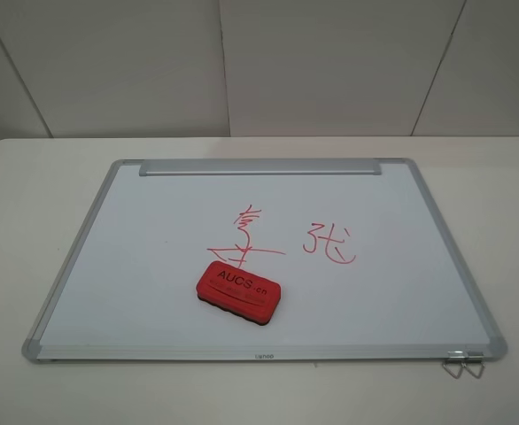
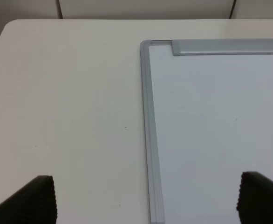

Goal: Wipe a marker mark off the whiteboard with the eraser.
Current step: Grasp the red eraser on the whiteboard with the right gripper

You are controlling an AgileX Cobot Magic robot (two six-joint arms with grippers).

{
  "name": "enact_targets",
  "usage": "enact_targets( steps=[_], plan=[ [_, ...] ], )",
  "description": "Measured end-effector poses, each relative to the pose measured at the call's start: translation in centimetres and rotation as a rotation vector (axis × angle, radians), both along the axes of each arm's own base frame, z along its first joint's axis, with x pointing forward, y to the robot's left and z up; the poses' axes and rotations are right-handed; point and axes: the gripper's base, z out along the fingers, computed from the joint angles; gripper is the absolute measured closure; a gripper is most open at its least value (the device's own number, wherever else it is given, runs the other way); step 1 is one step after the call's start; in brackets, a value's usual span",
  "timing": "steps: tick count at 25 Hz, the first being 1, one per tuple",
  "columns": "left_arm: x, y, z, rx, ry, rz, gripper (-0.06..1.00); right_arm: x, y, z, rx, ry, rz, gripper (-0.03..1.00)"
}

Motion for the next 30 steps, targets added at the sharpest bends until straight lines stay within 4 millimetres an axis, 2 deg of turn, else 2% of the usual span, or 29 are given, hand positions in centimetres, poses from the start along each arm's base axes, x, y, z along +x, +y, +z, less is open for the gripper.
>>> enact_targets(
  steps=[4, 8, 12, 17, 21, 24, 30],
  plan=[
    [0.0, 0.0, 0.0, 0.0, 0.0, 0.0, 0.17, 3.3, 0.2, -0.2, 0.031, 0.199, 0.014, 0.15],
    [0.0, 0.0, 0.0, 0.0, 0.0, 0.0, 0.17, 8.3, 0.9, 0.4, 0.117, 0.378, 0.043, 0.15],
    [0.0, 0.0, 0.0, 0.0, 0.0, 0.0, 0.17, 13.5, 2.3, 0.3, 0.093, 0.533, 0.137, 0.15],
    [0.0, 0.0, 0.0, 0.0, 0.0, 0.0, 0.17, 18.4, 7.5, -0.8, -0.097, 0.672, 0.376, 0.15],
    [0.0, 0.0, 0.0, 0.0, 0.0, 0.0, 0.17, 21.7, 12.3, -2.8, -0.195, 0.781, 0.518, 0.15],
    [0.0, 0.0, 0.0, 0.0, 0.0, 0.0, 0.17, 23.1, 16.3, -4.2, -0.272, 0.84, 0.648, 0.15],
    [0.0, 0.0, 0.0, 0.0, 0.0, 0.0, 0.17, 24.0, 23.3, -6.2, -0.344, 0.871, 0.876, 0.15]
  ],
)
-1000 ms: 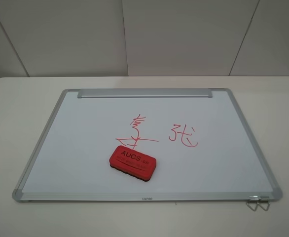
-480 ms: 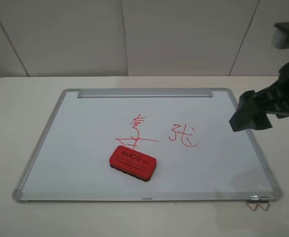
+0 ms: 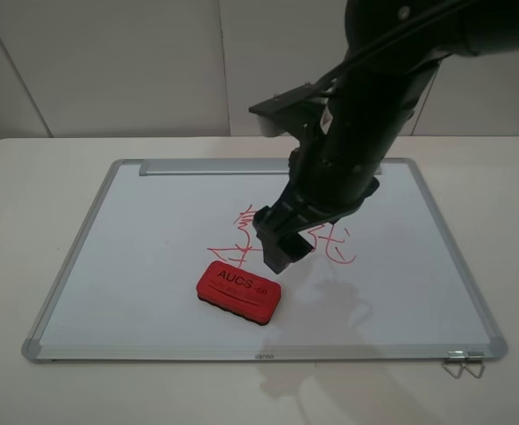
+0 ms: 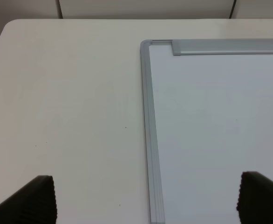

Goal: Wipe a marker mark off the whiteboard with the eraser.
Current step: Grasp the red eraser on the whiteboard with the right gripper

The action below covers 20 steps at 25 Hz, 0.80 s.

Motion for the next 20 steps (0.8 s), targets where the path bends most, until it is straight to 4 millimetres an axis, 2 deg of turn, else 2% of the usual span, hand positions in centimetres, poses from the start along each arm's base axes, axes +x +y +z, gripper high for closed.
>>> enact_targets(
  steps=[5, 9, 20],
  plan=[
    [0.0, 0.0, 0.0, 0.0, 0.0, 0.0, 0.17, -0.2, 3.7, -2.5, -0.011, 0.01, 0.171, 0.15],
    [0.0, 0.0, 0.0, 0.0, 0.0, 0.0, 0.17, -0.9, 5.3, -4.7, -0.027, 0.013, 0.272, 0.15],
    [0.0, 0.0, 0.0, 0.0, 0.0, 0.0, 0.17, -0.2, 6.0, -8.4, -0.078, 0.006, 0.32, 0.15]
  ],
)
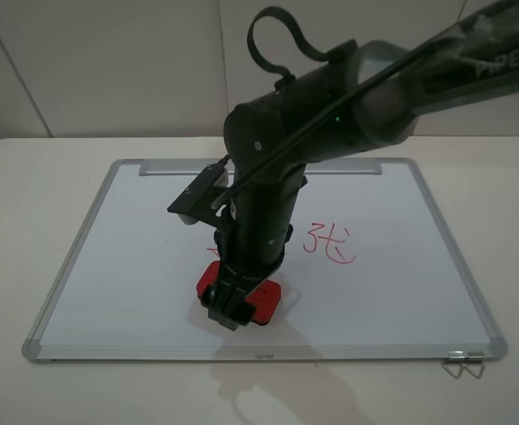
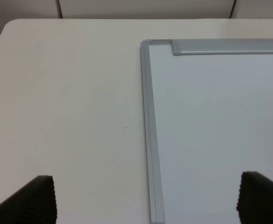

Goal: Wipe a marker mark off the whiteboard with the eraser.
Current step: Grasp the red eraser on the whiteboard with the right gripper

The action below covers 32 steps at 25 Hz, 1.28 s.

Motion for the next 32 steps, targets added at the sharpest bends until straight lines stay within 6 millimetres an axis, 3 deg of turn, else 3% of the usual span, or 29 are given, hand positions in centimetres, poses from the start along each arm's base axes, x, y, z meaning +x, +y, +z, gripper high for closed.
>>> enact_targets(
  steps=[11, 28, 32],
  plan=[
    [0.0, 0.0, 0.0, 0.0, 0.0, 0.0, 0.17, 0.4, 0.4, -2.1, -0.004, -0.005, 0.004, 0.15],
    [0.0, 0.0, 0.0, 0.0, 0.0, 0.0, 0.17, 0.7, 0.8, -3.3, 0.018, -0.025, 0.003, 0.15],
    [0.0, 0.0, 0.0, 0.0, 0.0, 0.0, 0.17, 0.8, 0.8, -3.4, 0.017, -0.024, 0.003, 0.22]
  ],
)
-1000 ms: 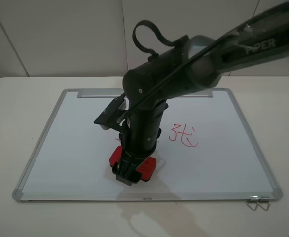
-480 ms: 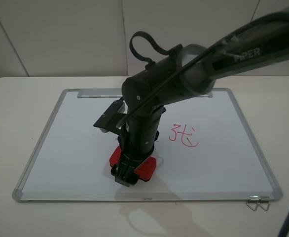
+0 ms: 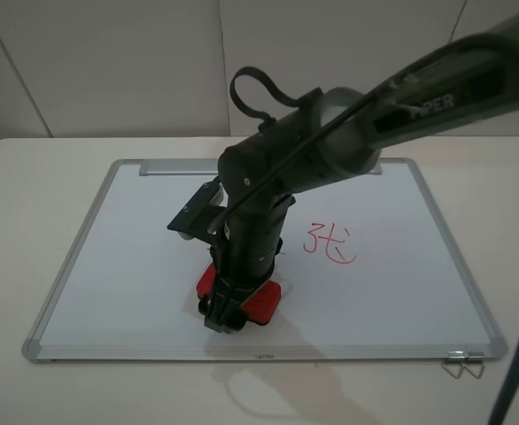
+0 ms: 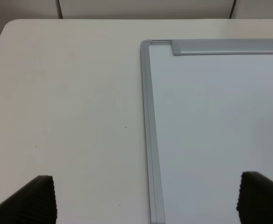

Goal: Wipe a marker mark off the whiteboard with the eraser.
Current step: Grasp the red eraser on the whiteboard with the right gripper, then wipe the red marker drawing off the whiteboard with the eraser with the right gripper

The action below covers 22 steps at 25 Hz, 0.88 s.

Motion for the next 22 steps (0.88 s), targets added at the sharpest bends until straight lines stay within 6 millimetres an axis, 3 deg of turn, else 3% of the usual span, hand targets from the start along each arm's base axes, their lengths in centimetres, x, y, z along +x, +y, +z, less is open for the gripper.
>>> enact_targets(
  steps=[4, 22],
  plan=[
    [0.0, 0.0, 0.0, 0.0, 0.0, 0.0, 0.17, 0.02, 0.0, 0.0, 0.0, -0.003, 0.002, 0.48],
    [0.0, 0.0, 0.0, 0.0, 0.0, 0.0, 0.17, 0.14, -0.02, 0.01, -0.003, -0.017, 0.013, 0.47]
  ],
)
